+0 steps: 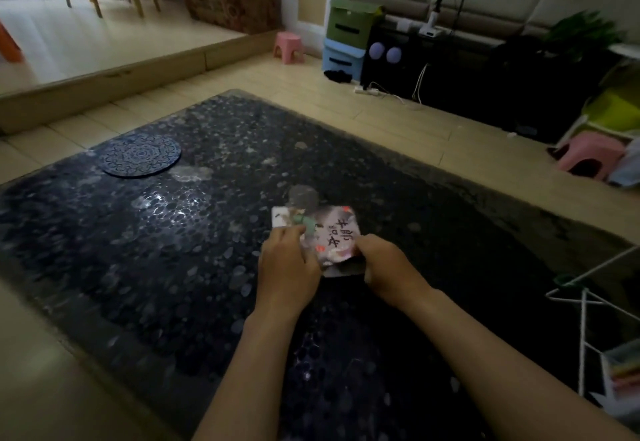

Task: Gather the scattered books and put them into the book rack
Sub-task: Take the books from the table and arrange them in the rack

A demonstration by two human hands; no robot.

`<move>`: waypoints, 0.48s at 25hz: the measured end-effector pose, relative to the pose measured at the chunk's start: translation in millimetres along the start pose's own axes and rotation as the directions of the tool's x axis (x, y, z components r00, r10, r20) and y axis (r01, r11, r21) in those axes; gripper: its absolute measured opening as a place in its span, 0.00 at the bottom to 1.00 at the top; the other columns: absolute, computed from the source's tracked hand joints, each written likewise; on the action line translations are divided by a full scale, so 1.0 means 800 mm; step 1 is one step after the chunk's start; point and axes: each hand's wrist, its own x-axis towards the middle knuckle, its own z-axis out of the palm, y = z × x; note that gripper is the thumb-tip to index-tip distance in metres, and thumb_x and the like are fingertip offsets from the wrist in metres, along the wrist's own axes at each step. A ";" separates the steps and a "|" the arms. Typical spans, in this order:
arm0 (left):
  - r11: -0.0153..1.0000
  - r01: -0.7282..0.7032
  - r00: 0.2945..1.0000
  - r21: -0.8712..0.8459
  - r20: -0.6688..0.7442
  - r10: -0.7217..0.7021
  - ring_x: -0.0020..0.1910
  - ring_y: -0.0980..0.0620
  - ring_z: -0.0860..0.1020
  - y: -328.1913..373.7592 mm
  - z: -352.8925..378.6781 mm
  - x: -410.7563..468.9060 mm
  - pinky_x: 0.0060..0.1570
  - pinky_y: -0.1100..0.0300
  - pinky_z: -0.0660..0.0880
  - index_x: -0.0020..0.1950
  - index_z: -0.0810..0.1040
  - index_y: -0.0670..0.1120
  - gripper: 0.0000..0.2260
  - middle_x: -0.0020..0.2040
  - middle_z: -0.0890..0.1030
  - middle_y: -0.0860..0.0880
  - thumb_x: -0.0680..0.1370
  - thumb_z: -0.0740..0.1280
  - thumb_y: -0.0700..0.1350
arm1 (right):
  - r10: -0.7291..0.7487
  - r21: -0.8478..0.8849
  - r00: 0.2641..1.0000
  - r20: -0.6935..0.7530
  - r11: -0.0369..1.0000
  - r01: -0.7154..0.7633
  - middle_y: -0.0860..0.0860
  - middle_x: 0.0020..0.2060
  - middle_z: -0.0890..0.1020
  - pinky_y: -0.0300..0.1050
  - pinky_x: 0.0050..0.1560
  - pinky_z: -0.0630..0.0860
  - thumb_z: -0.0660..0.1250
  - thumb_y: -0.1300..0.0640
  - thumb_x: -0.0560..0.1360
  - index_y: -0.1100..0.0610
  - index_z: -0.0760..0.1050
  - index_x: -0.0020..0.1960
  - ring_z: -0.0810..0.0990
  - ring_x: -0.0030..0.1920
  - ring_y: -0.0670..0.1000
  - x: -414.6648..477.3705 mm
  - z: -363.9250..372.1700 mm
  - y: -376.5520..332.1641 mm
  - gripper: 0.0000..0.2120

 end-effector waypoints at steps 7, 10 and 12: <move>0.995 -0.002 0.984 0.099 0.179 -0.016 0.57 0.45 0.75 -0.003 0.007 -0.008 0.58 0.51 0.73 0.61 0.77 0.44 0.14 0.61 0.74 0.45 0.76 0.63 0.41 | 0.277 0.236 0.953 -0.125 0.941 -0.242 0.47 0.44 0.83 0.42 0.48 0.78 0.70 0.58 0.72 0.56 0.84 0.42 0.81 0.45 0.45 -0.028 -0.035 0.018 0.03; 0.986 0.032 0.964 0.165 0.254 -0.074 0.59 0.44 0.74 -0.010 0.009 -0.008 0.58 0.49 0.73 0.61 0.75 0.47 0.14 0.60 0.73 0.45 0.76 0.64 0.44 | 0.400 0.194 0.916 -0.028 0.901 -0.387 0.48 0.52 0.81 0.38 0.51 0.75 0.74 0.60 0.70 0.55 0.79 0.59 0.80 0.52 0.47 -0.022 -0.035 0.017 0.17; 0.981 0.037 0.965 0.189 0.249 -0.085 0.62 0.44 0.72 -0.010 0.007 -0.006 0.61 0.49 0.71 0.68 0.71 0.47 0.19 0.64 0.72 0.45 0.77 0.64 0.46 | 0.440 0.260 0.898 -0.011 0.868 -0.423 0.50 0.52 0.83 0.39 0.53 0.77 0.74 0.64 0.71 0.55 0.77 0.63 0.81 0.51 0.47 -0.017 -0.037 0.015 0.22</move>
